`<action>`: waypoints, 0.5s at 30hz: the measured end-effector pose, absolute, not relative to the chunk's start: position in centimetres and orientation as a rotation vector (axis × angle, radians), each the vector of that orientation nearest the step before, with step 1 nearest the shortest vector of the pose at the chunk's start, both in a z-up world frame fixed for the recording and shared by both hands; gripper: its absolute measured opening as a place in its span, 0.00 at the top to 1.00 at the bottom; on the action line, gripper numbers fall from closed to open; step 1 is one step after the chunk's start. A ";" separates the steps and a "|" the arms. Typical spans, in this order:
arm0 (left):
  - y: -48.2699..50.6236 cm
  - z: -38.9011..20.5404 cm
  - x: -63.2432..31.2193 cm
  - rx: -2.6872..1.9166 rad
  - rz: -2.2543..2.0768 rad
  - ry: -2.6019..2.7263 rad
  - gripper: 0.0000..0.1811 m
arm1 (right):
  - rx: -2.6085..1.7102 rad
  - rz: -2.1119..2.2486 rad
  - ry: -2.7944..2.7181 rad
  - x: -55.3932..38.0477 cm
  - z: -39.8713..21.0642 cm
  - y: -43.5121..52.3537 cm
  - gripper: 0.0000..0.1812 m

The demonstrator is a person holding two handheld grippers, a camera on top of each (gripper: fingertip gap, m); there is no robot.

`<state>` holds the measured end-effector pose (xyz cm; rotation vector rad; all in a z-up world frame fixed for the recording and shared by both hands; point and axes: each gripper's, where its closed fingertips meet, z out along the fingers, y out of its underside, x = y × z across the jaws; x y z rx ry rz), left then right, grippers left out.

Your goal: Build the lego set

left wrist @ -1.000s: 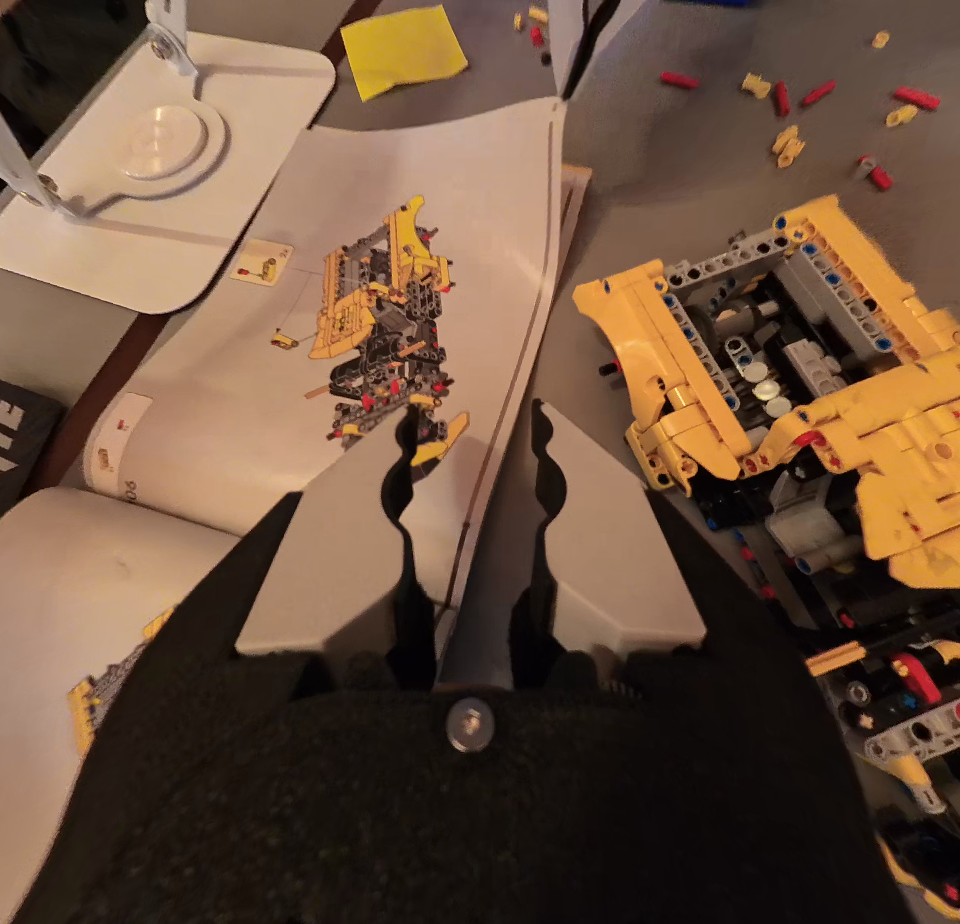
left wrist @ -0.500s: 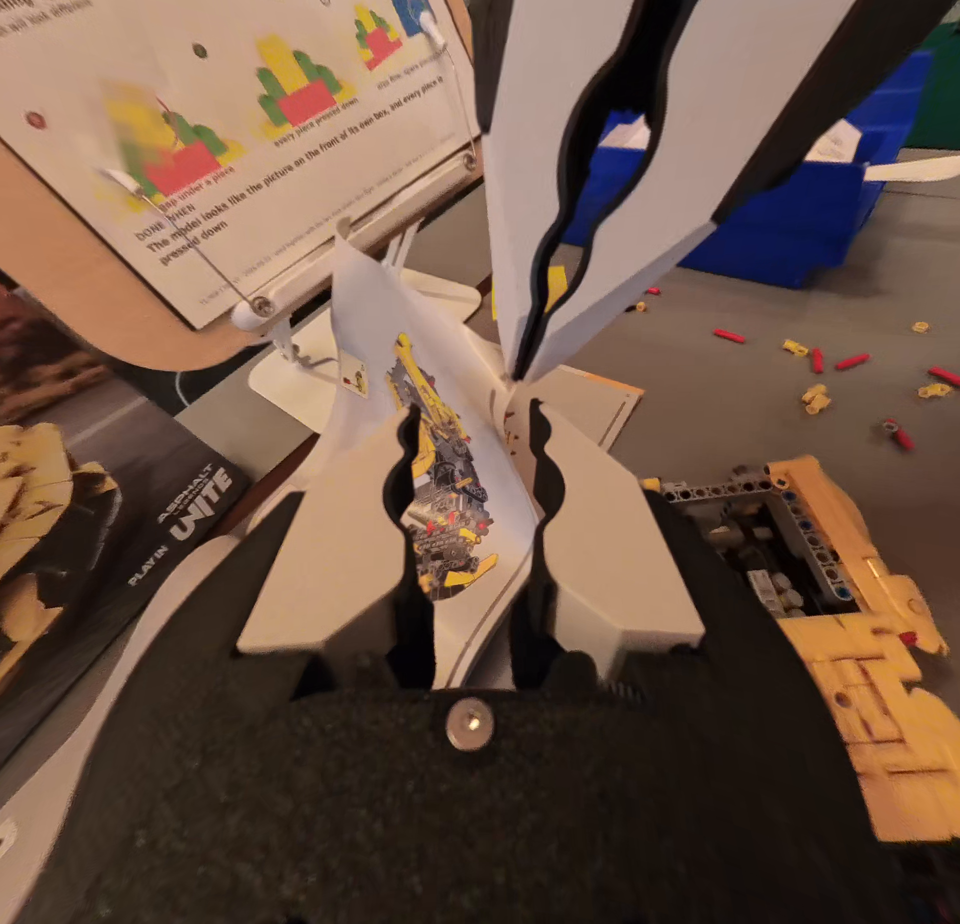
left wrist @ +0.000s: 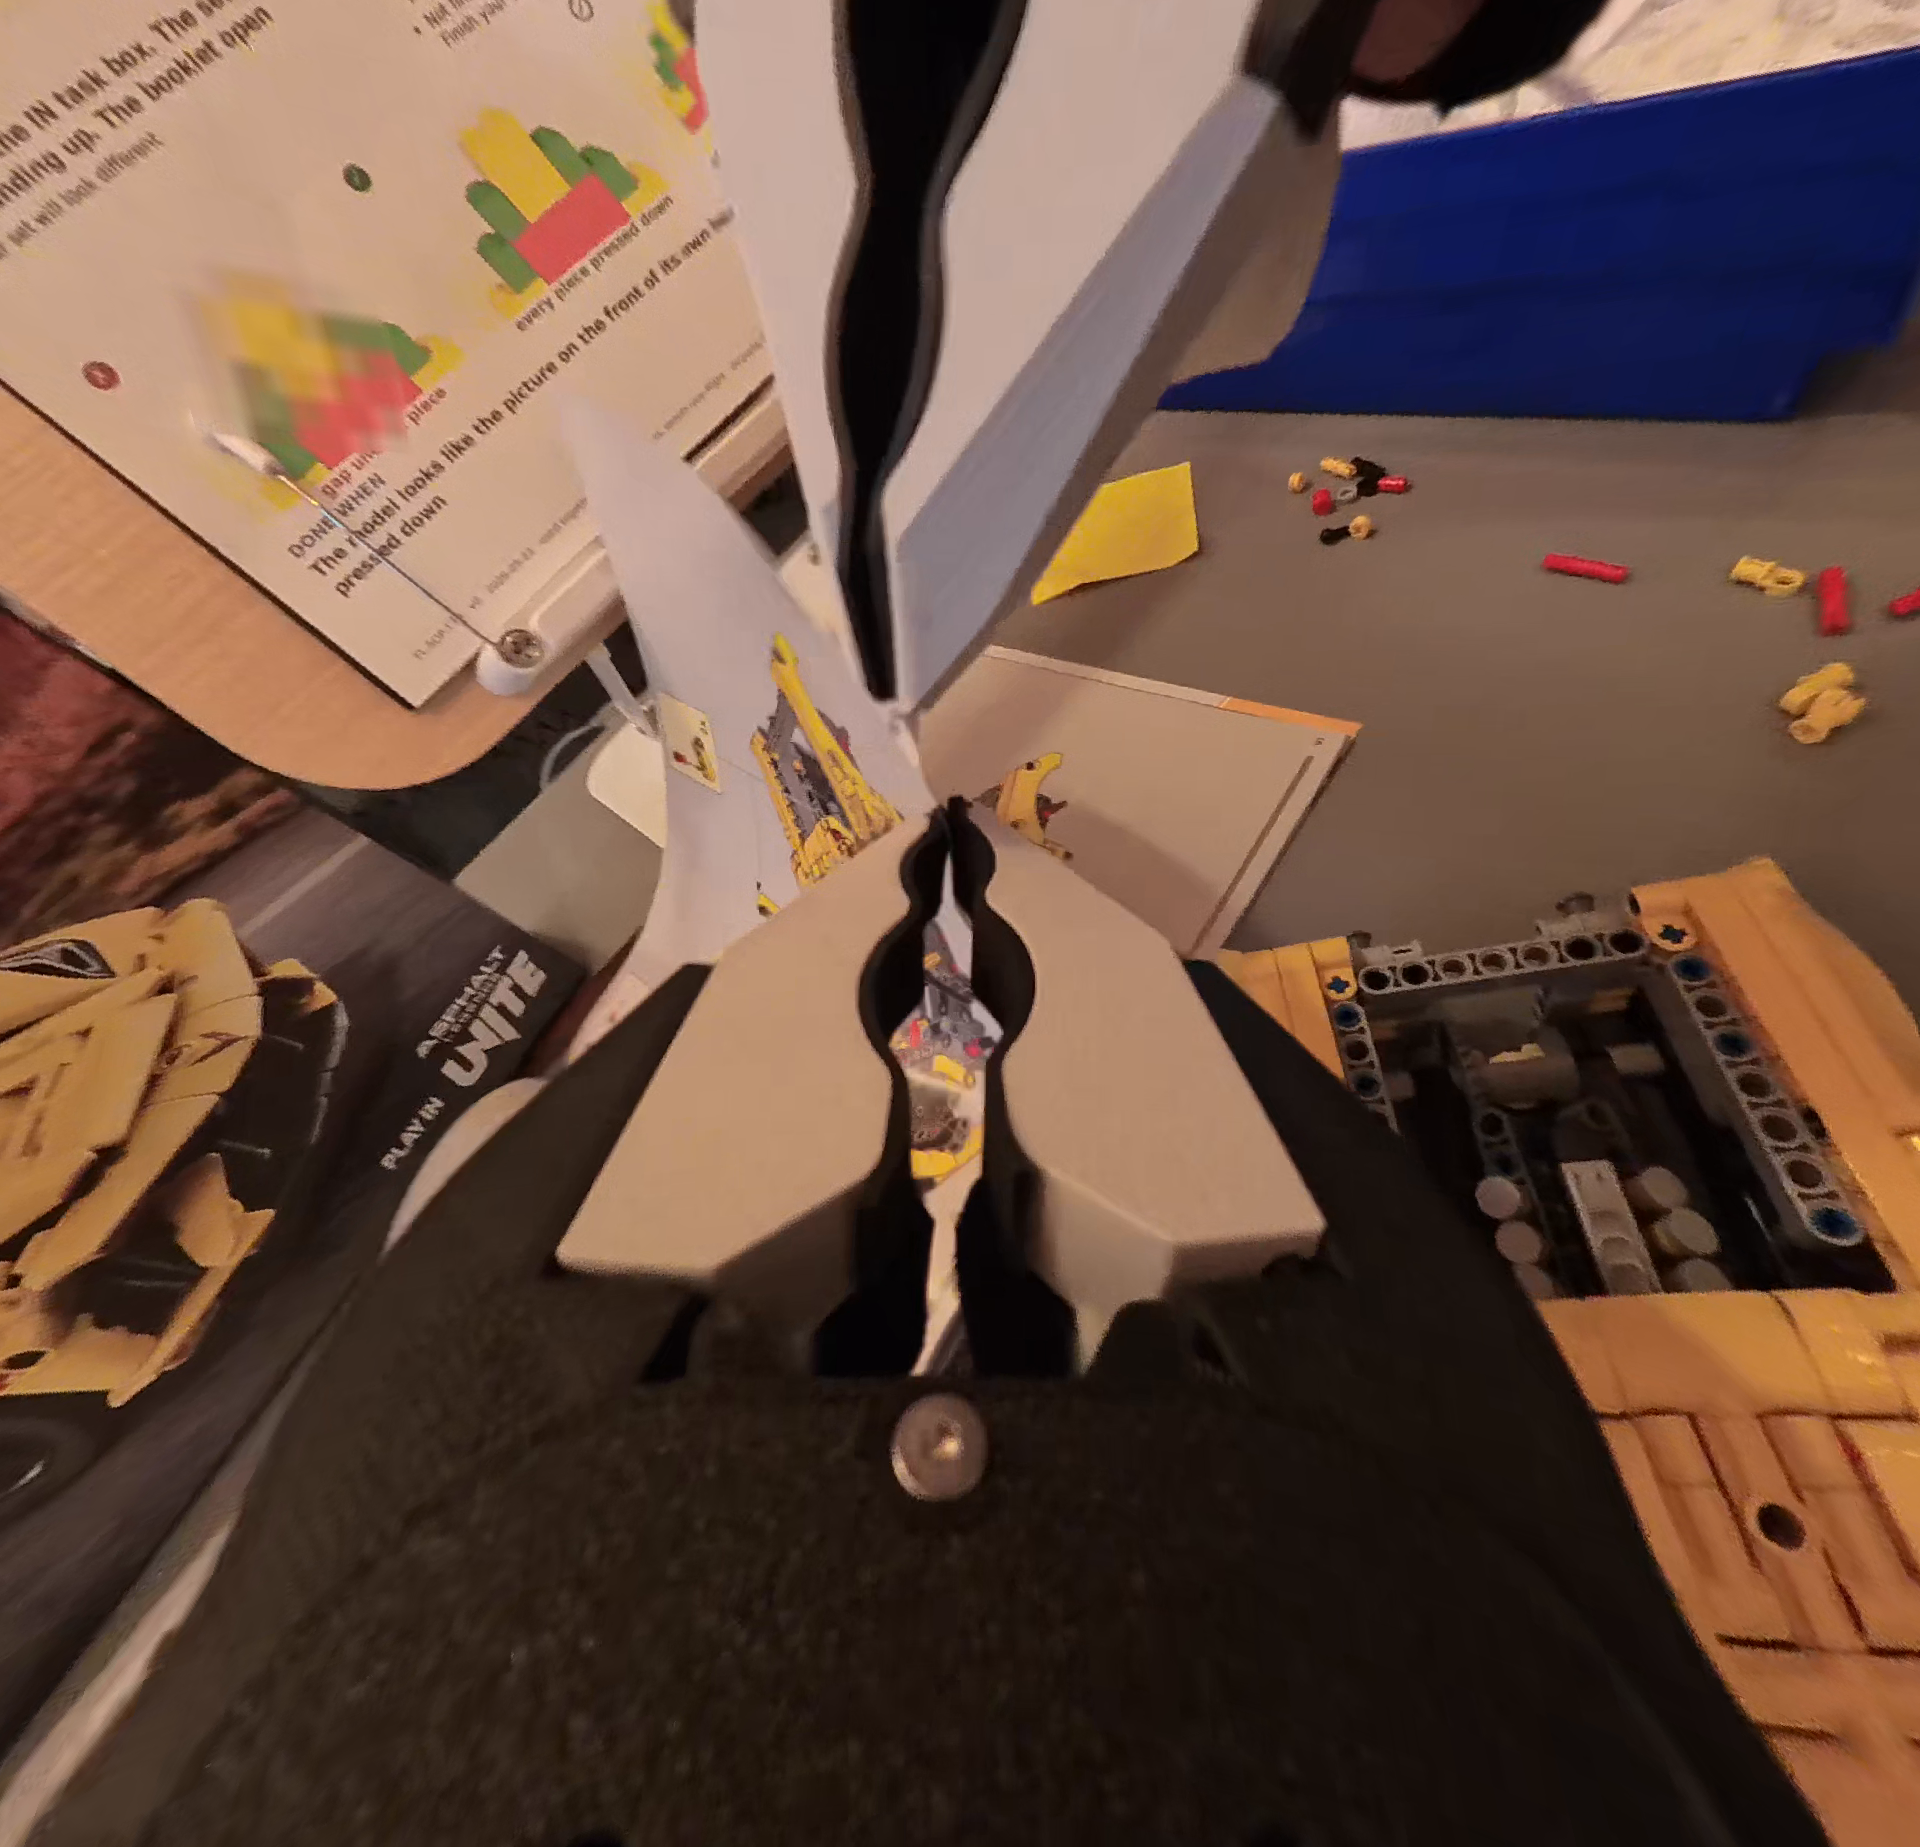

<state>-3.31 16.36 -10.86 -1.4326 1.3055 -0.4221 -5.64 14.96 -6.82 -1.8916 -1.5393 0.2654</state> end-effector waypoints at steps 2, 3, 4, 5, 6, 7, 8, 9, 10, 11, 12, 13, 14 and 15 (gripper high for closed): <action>16.4 -10.9 -3.5 -1.466 -0.486 1.303 1.00 | -1.879 0.267 -1.457 -5.3 -6.2 15.2 0.88; 16.6 -10.9 -3.7 -1.484 -0.516 1.295 1.00 | -1.892 0.279 -1.405 -4.9 -6.0 15.2 0.86; 16.8 -10.9 -4.1 -1.502 -0.547 1.282 1.00 | -1.908 0.320 -1.341 -4.6 -5.7 14.9 0.86; 17.1 -10.9 -4.6 -1.523 -0.586 1.272 1.00 | -1.917 0.395 -1.269 -4.6 -5.6 14.4 0.85; 17.2 -10.9 -5.1 -1.545 -0.636 1.261 1.00 | -1.923 0.480 -1.196 -4.6 -5.6 13.6 0.82; 17.3 -10.7 -5.7 -1.564 -0.697 1.242 1.00 | -1.926 0.541 -1.126 -4.6 -5.9 12.9 0.81; 17.4 -10.5 -6.4 -1.584 -0.757 1.212 1.00 | -1.925 0.573 -1.059 -4.4 -6.6 12.2 0.81; 17.5 -10.4 -7.2 -1.607 -0.816 1.179 1.00 | -1.927 0.590 -1.000 -4.2 -7.5 11.5 0.81; 17.5 -10.4 -8.1 -1.630 -0.873 1.146 1.00 | -1.935 0.596 -0.946 -4.1 -8.7 10.8 0.81; 17.8 -10.3 -9.1 -1.653 -0.919 1.103 1.00 | -1.950 0.592 -0.896 -3.8 -9.9 10.2 0.81; 18.1 -10.1 -10.2 -1.676 -0.956 1.055 1.00 | -1.967 0.583 -0.855 -3.7 -11.1 9.5 0.81; 18.4 -10.0 -11.4 -1.697 -0.986 1.007 1.00 | -1.981 0.577 -0.817 -3.5 -12.1 8.9 0.82; 18.8 -9.9 -12.7 -1.716 -1.005 0.961 1.00 | -1.996 0.573 -0.786 -3.4 -13.0 8.3 0.82; 19.2 -9.8 -14.1 -1.734 -1.010 0.918 1.00 | -2.012 0.563 -0.752 -3.1 -13.7 7.9 0.82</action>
